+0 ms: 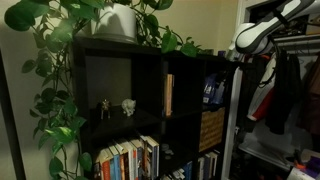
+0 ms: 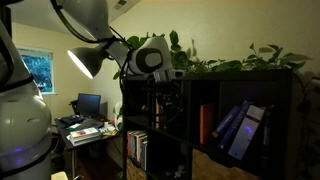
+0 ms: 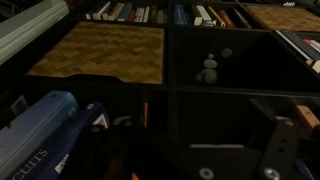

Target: Pick the orange book and put it in the center cabinet

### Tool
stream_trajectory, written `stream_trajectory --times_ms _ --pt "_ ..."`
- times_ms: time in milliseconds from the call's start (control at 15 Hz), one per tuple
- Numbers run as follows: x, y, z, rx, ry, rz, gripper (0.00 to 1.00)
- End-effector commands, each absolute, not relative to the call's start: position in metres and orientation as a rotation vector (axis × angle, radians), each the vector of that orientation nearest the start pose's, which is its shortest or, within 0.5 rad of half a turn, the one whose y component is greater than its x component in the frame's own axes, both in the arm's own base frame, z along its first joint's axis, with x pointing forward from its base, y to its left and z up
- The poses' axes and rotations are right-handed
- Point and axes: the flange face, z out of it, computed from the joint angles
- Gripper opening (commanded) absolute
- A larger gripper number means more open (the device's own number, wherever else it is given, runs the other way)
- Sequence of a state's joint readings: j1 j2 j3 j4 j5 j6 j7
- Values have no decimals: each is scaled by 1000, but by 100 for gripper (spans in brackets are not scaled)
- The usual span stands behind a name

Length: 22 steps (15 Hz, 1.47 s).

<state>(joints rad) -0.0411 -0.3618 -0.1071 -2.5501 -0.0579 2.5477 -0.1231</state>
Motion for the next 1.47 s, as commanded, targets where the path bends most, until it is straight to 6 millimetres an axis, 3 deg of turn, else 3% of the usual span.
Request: stream_trajectory --times_ms 0,600,800,867,1400 --pt "442 -66 433 -3142 -26 -562 100" --pt "468 -125 424 -3113 136 -863 100" --pt "479 -132 416 -3086 181 -940 100" --pt "470 -126 418 -3098 169 -892 100" --pt "487 -129 402 -3073 186 -910 100"
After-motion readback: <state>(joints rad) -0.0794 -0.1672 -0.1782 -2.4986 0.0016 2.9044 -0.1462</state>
